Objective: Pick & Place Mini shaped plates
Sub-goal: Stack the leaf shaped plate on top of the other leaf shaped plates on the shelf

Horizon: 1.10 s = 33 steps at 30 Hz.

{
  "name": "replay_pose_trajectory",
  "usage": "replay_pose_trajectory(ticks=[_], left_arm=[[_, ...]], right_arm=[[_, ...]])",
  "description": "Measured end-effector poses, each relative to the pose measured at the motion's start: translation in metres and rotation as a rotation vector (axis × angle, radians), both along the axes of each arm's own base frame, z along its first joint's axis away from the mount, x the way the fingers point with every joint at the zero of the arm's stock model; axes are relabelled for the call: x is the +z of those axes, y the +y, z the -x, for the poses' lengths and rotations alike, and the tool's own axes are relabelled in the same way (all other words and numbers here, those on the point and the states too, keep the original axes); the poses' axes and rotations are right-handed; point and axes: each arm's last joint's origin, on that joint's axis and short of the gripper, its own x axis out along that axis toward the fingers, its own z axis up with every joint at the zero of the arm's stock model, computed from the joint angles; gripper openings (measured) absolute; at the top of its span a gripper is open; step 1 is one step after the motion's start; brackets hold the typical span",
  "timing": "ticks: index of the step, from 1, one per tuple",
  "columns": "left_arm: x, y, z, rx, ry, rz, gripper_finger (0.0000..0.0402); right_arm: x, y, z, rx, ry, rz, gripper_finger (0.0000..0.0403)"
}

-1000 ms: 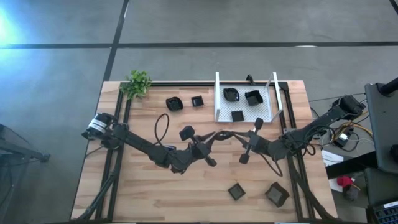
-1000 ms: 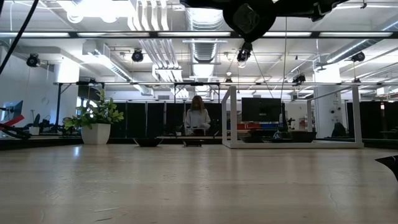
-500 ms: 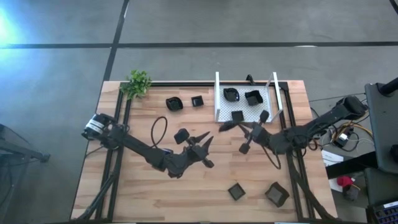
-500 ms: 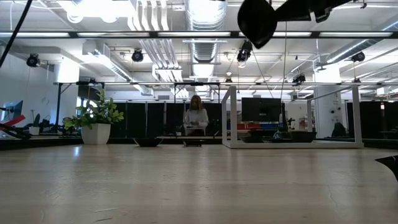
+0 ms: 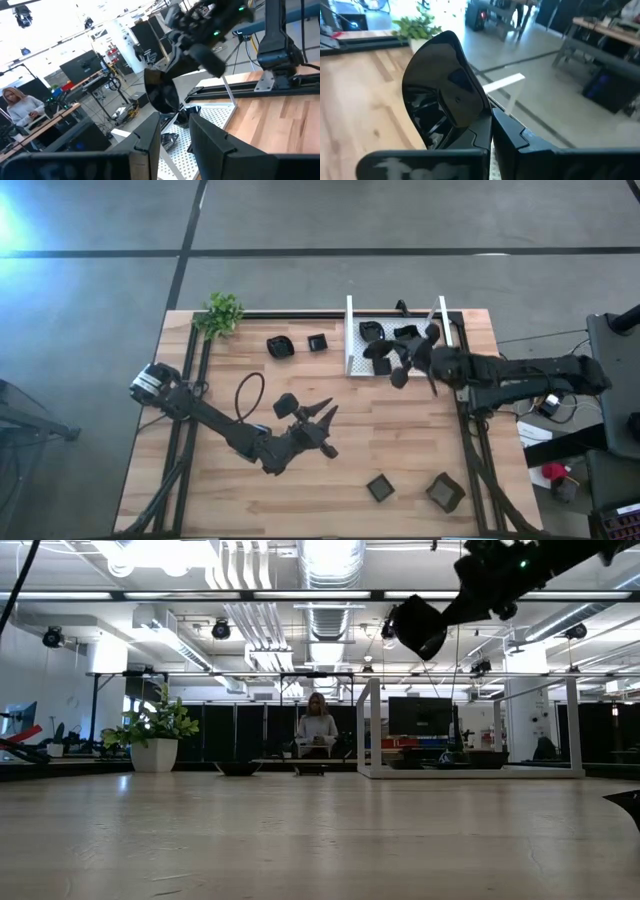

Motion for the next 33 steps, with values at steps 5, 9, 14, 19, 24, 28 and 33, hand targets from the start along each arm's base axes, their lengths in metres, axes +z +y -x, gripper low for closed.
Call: replay_pose_trajectory(ticks=[5,9,14,19,24,28,33], left_arm=[[0.000,0.000,0.000,0.000,0.000,-0.001,0.0101],[0.000,0.000,0.000,0.000,0.000,0.000,0.0101],[0.000,0.000,0.000,0.000,0.000,0.000,0.0101],[0.000,0.000,0.000,0.000,0.000,0.000,0.0101],[0.000,0.000,0.000,0.000,0.000,-0.001,0.0101],[0.000,0.002,0.000,0.032,0.001,0.000,0.0101],[0.000,0.006,-0.001,0.088,0.002,0.002,0.0101]], right_arm=[[-0.002,-0.033,0.005,-0.026,0.058,-0.091,0.0008],[-0.002,-0.056,0.008,-0.094,0.159,-0.154,0.0008],[-0.004,-0.080,0.006,-0.104,0.268,-0.200,0.0008],[-0.013,-0.108,-0.002,-0.058,0.321,-0.275,0.0008],[-0.023,-0.138,-0.014,-0.044,0.368,-0.355,0.0008],[-0.030,-0.160,-0.026,-0.035,0.462,-0.413,0.0008],[-0.036,-0.181,-0.043,-0.030,0.551,-0.462,0.0008]])
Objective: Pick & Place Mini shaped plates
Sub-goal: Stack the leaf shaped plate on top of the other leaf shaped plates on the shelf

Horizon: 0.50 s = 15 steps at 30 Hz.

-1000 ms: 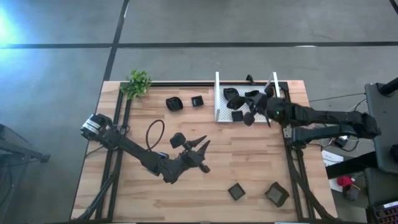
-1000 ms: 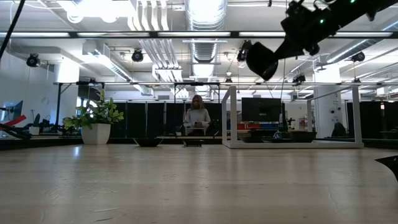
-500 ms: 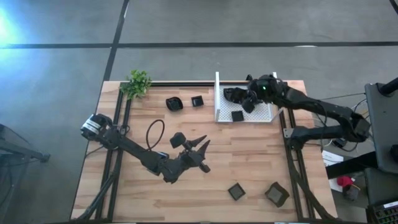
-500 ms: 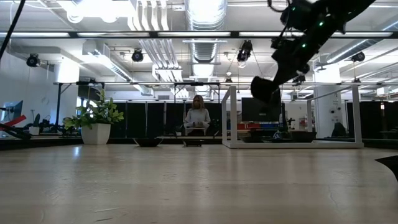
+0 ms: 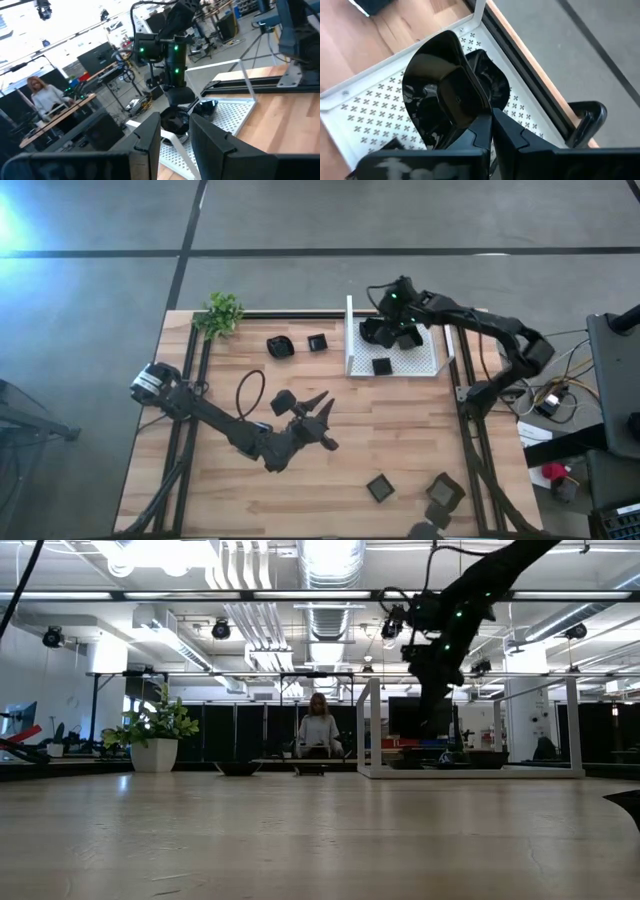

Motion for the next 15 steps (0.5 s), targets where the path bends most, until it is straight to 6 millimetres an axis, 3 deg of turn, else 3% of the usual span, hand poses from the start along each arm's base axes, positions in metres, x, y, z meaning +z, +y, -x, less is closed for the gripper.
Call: replay_pose_trajectory(ticks=[9,15], left_arm=[[0.000,0.000,0.000,0.000,0.000,0.000,0.0101],[0.000,0.000,0.000,0.000,0.000,0.000,0.0101]], right_arm=[[-0.009,-0.026,-0.027,0.048,0.103,-0.060,0.0008],[-0.019,-0.036,-0.030,0.057,0.142,-0.081,0.0008]])
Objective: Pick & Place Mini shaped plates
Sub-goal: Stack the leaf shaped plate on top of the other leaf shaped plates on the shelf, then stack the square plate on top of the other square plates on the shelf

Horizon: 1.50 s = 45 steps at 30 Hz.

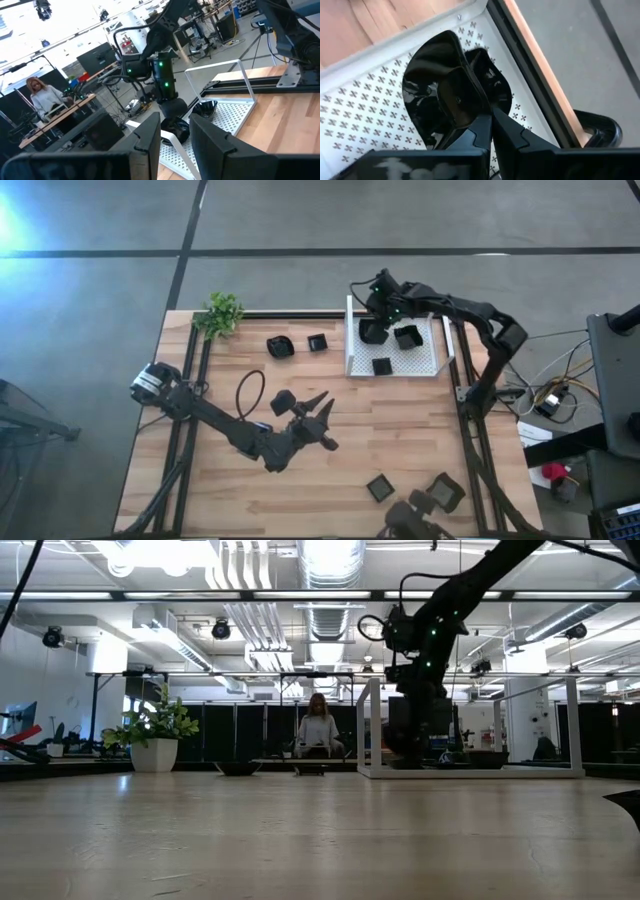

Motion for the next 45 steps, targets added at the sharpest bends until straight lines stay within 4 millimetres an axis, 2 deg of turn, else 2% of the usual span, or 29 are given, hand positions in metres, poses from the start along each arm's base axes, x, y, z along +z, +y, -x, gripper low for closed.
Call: replay_pose_trajectory(ticks=[6,17,29,34,40,45], left_arm=[[0.000,0.000,0.000,0.000,0.000,0.000,0.0101],[0.000,0.000,0.000,0.000,0.000,0.000,0.0101],[0.000,0.000,0.000,0.000,0.000,0.000,0.0101],[0.000,0.000,0.000,0.000,0.000,0.000,0.0101],[0.000,0.001,0.001,0.034,0.001,0.001,0.0101],[0.000,0.001,0.001,0.052,0.002,0.002,0.0101]], right_arm=[[-0.010,-0.007,0.002,0.007,0.024,-0.019,0.0008],[-0.010,-0.008,0.002,0.054,0.030,0.002,0.0013],[-0.009,-0.009,0.002,0.076,0.055,0.034,0.0091],[-0.007,-0.007,0.004,0.053,0.070,0.035,0.0104],[0.019,0.005,0.016,0.055,0.063,0.043,0.0089],[0.064,0.029,0.032,0.006,-0.033,0.096,0.0056]])
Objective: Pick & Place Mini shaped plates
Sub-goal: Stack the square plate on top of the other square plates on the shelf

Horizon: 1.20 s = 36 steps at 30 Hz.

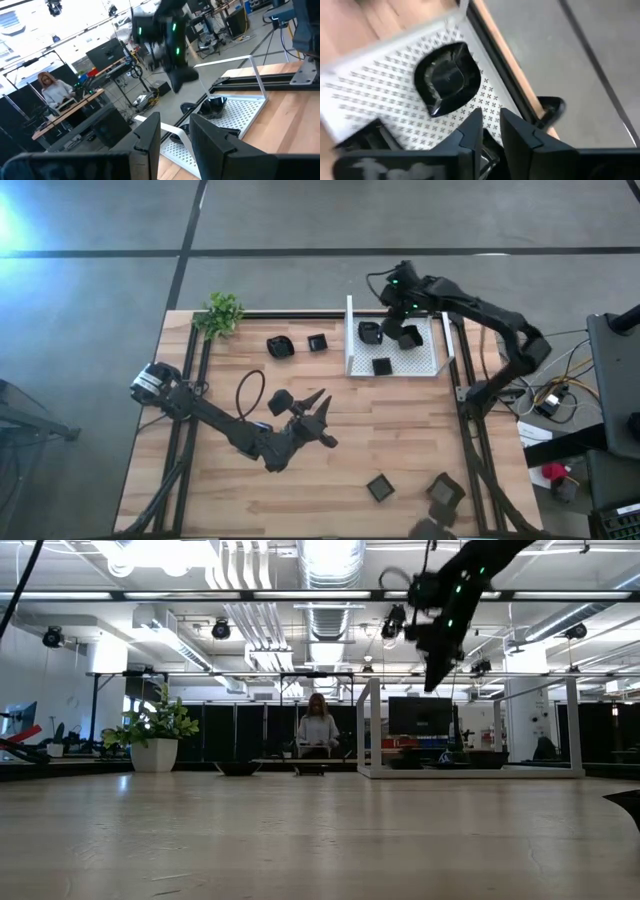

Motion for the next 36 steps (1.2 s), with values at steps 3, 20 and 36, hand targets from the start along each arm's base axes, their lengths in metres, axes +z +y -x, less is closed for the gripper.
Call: replay_pose_trajectory(ticks=[3,20,36], left_arm=[[0.000,0.000,0.000,0.000,0.002,-0.001,0.0101],[0.000,-0.007,0.003,-0.021,0.016,-0.012,0.0101],[-0.003,-0.012,0.005,-0.051,0.053,-0.033,0.0101]], right_arm=[[0.028,0.024,0.005,-0.005,-0.091,0.037,0.0030],[0.065,0.205,0.026,0.368,-0.222,0.006,0.0008],[-0.003,0.306,0.027,0.666,-0.130,-0.142,0.0008]])
